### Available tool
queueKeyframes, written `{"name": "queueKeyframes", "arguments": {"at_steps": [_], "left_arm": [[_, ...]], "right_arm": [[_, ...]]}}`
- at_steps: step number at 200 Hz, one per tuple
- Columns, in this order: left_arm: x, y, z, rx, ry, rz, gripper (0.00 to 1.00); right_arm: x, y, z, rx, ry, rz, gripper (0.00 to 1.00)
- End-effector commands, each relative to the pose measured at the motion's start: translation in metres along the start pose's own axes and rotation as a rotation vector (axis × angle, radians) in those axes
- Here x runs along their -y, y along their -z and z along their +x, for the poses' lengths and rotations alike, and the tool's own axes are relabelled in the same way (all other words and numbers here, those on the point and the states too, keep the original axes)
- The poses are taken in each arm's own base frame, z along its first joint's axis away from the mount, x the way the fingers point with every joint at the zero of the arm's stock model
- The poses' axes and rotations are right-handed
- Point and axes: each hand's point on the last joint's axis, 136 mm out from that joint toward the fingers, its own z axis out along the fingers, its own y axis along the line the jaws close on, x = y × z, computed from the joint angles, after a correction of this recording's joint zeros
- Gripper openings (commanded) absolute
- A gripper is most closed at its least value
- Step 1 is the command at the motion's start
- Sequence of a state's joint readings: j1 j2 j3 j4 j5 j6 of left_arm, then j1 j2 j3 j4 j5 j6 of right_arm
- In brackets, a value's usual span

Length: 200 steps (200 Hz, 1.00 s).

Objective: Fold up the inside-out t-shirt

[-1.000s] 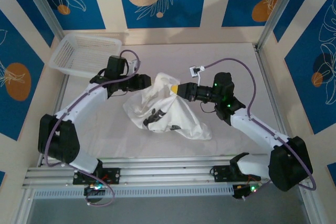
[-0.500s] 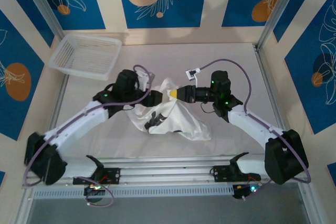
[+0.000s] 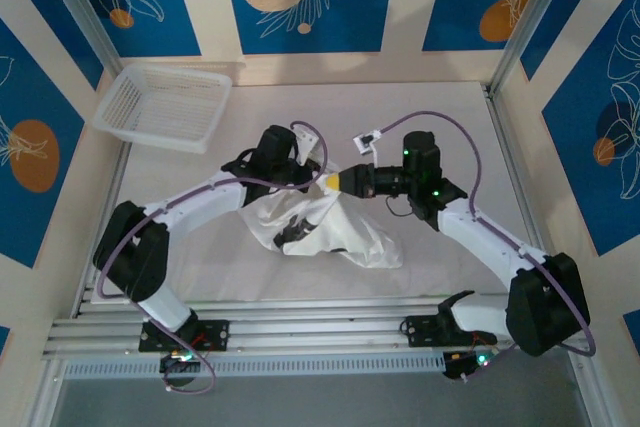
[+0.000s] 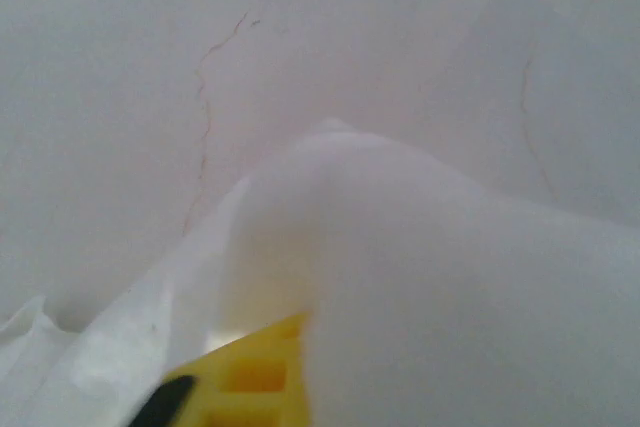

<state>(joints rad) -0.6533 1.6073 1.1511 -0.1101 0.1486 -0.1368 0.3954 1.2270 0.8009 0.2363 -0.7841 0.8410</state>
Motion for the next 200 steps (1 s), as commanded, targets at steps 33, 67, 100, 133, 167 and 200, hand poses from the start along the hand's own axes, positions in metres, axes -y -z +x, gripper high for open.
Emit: {"name": "queueKeyframes", "arguments": {"at_steps": [33, 67, 100, 133, 167, 200], "left_arm": [[0.068, 0.086, -0.032, -0.032, 0.267, 0.458, 0.00], [0.078, 0.094, -0.020, -0.086, 0.411, 0.548, 0.00], [0.066, 0.076, -0.005, -0.148, 0.492, 0.497, 0.00], [0.058, 0.067, -0.007, -0.166, 0.527, 0.451, 0.00], [0.056, 0.061, -0.013, -0.172, 0.553, 0.446, 0.00], [0.057, 0.063, -0.013, -0.170, 0.555, 0.452, 0.00]], "right_arm": [[0.105, 0.053, 0.005, 0.107, -0.236, 0.177, 0.10], [0.121, 0.064, 0.009, 0.157, -0.317, 0.213, 0.43], [0.108, 0.103, 0.009, 0.419, -0.197, 0.522, 0.37], [0.048, 0.083, 0.028, 0.473, 0.140, 0.628, 0.11], [0.048, 0.025, 0.049, 0.330, -0.225, 0.533, 0.23], [0.069, 0.004, 0.028, 0.376, -0.424, 0.561, 0.36]]}}
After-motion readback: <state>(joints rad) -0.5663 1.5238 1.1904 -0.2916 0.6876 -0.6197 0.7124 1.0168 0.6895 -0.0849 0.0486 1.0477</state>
